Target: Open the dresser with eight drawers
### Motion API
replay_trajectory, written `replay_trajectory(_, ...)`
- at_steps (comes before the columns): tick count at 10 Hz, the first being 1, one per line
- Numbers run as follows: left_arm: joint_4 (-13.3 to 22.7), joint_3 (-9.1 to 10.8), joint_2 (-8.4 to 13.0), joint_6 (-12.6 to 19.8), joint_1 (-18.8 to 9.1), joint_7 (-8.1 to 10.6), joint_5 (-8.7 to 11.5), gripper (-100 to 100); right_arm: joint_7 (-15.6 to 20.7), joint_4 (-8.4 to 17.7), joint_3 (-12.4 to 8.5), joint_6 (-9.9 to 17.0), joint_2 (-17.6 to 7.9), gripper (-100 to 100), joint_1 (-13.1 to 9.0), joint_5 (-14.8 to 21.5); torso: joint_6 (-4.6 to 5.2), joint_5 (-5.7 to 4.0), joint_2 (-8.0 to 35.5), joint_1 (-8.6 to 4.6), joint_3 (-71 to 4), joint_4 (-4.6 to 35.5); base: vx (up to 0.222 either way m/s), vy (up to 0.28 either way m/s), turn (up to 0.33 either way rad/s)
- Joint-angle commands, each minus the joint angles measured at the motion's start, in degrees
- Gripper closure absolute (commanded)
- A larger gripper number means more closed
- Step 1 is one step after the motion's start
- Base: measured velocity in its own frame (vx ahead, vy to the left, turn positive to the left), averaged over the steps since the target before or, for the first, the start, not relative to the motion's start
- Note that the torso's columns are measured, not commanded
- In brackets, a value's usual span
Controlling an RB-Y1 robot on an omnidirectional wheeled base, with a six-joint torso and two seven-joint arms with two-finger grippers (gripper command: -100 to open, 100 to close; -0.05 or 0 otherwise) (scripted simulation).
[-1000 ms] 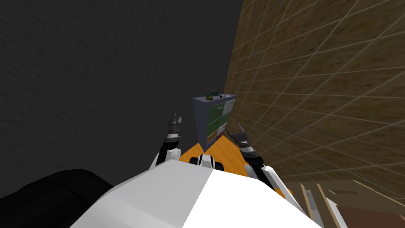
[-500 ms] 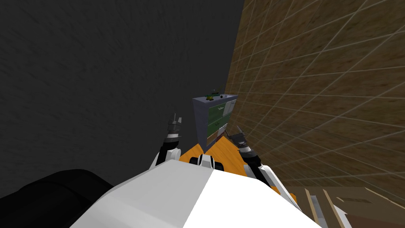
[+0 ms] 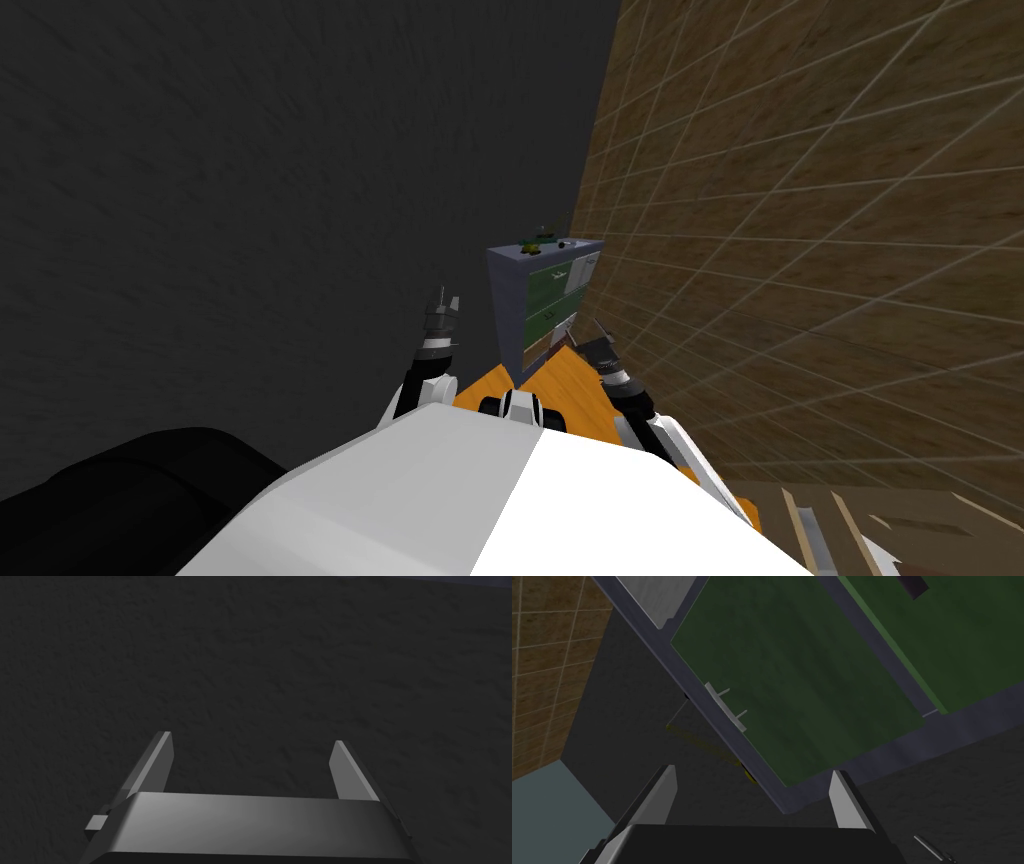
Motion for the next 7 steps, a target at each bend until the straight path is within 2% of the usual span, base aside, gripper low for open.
replay_trajectory(1, 0.0, 0.0, 0.0, 0.0, 0.0, 0.0, 0.0, 0, 3.4, 0.8, 0.2, -0.3, 0.2, -100, -0.2, 0.8, 0.01, 0.0, 0.0, 0.0, 0.0, 0.0, 0.017, -0.007, -0.001)
replay_trajectory(2, 0.0, 0.0, 0.0, 0.0, 0.0, 0.0, 0.0, 0, 5.6, 2.5, 0.3, -0.9, 0.4, -100, -0.7, 2.4, 0.01, 0.0, 0.0, 0.01, 0.0, 0.0, 0.026, -0.018, 0.042)
replay_trajectory(4, 0.0, 0.0, 0.0, 0.0, 0.0, 0.0, 0.0, 0, 7.6, 2.5, 0.3, -0.9, 0.4, -100, -0.7, 2.4, 0.02, 0.0, 0.0, -0.01, 0.0, 0.0, 0.029, -0.012, 0.012)
replay_trajectory(5, 0.0, 0.0, 0.0, 0.0, 0.0, 0.0, 0.0, 0, 9.9, 4.2, 0.5, -1.4, 0.7, -100, -1.2, 4.0, 0.02, 0.01, 0.0, 0.03, 0.0, 0.0, 0.032, -0.012, 0.031)
replay_trajectory(7, 0.0, 0.0, 0.0, 0.0, 0.0, 0.0, 0.0, 0, 11.8, 4.2, 0.5, -1.4, 0.7, -100, -1.2, 4.0, 0.01, 0.0, 0.0, 0.0, 0.0, 0.0, 0.026, -0.009, 0.018)
